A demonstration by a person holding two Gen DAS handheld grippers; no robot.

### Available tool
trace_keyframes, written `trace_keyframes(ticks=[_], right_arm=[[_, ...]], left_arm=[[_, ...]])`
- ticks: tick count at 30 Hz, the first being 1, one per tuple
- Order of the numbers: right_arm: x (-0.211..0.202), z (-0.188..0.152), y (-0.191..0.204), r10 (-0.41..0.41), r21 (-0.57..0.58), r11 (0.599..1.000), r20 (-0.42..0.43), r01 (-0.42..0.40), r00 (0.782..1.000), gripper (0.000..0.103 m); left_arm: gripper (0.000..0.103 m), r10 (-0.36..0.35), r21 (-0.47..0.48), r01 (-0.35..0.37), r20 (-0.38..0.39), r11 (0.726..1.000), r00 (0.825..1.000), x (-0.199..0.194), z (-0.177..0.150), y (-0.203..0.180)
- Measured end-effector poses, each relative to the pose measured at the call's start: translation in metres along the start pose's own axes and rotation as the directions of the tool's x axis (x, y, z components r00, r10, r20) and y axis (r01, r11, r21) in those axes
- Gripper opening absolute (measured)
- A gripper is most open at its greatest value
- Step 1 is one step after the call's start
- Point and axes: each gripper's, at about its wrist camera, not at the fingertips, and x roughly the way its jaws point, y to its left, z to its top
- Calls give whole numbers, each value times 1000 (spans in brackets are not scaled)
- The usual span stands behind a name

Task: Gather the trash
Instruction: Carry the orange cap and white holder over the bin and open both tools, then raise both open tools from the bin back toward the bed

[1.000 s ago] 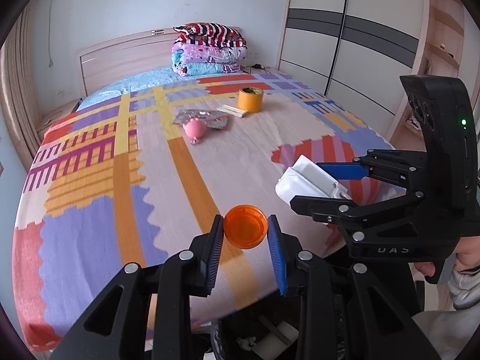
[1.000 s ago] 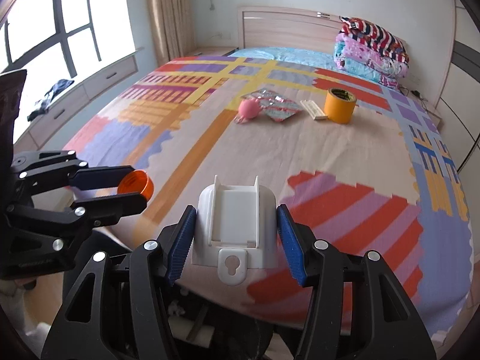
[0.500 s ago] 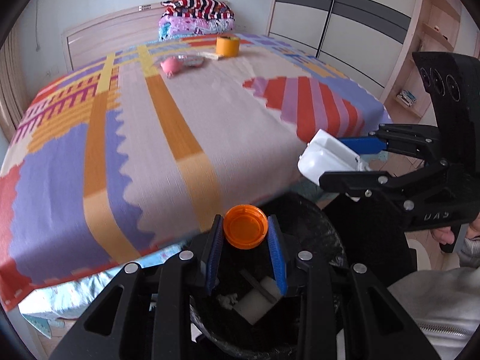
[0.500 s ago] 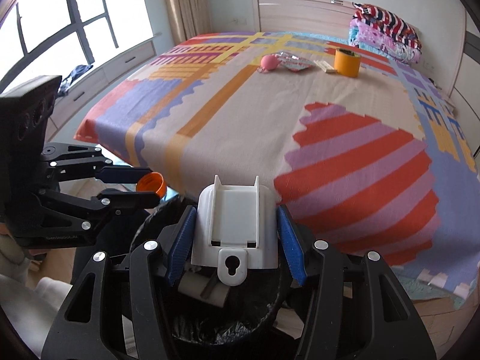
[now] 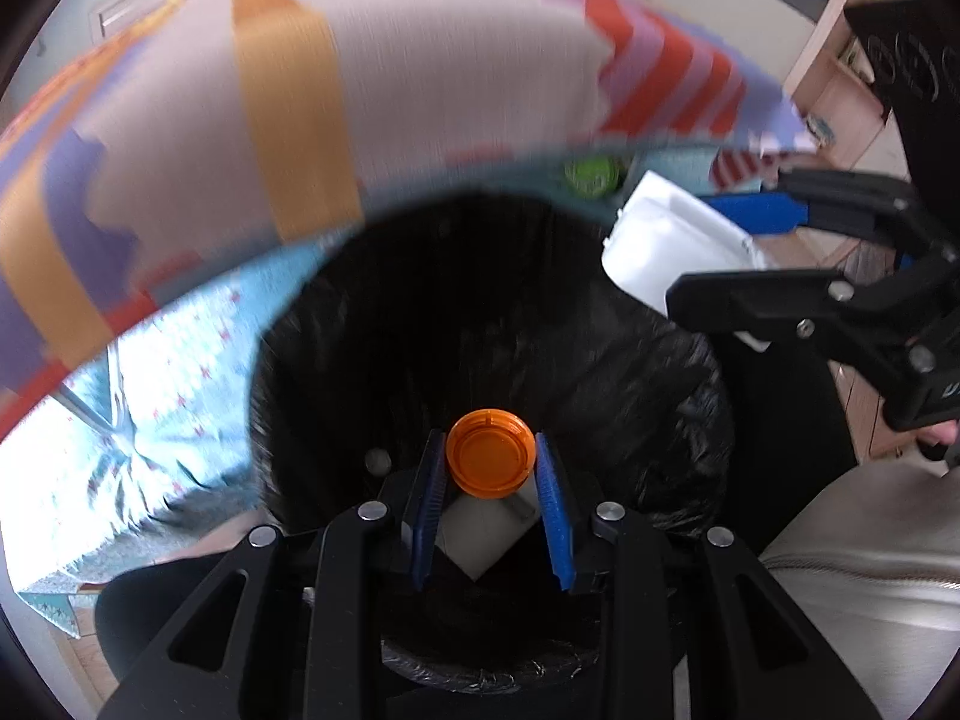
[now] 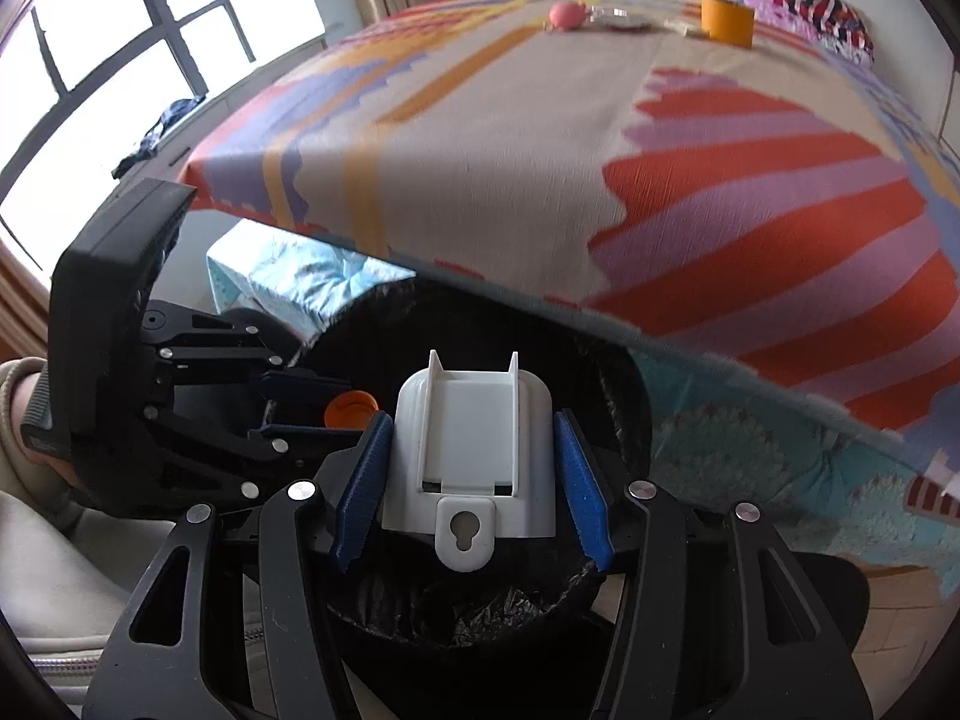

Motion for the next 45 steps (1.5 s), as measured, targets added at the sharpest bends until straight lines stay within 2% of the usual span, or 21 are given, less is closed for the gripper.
trace_keyframes(ticks=[13, 21, 31, 33, 34, 45], right_arm=[[38, -15, 3, 11, 8, 1000, -118, -10, 993, 54], [58, -21, 6, 13, 5, 1000, -198, -12, 980, 54], [75, -25, 9, 27, 10, 1000, -250, -25, 968, 54], [79, -25, 10, 31, 9, 1000, -260, -30, 965, 55], [80, -26, 11, 31, 4, 1000, -264, -31, 964, 55], [82, -24, 11, 40, 2, 999, -259, -41, 965, 55]], left_arm=[[29, -16, 37, 22, -161, 999, 987, 55, -21, -6], [29, -35, 30, 42, -197, 999, 980, 69, -22, -7], [31, -43, 26, 49, -195, 998, 980, 67, -23, -8], [44, -45, 23, 50, -183, 999, 982, 63, -23, -8], [46, -45, 24, 50, -176, 998, 983, 61, -22, -8], [52, -30, 23, 34, -122, 999, 992, 36, -20, -9]])
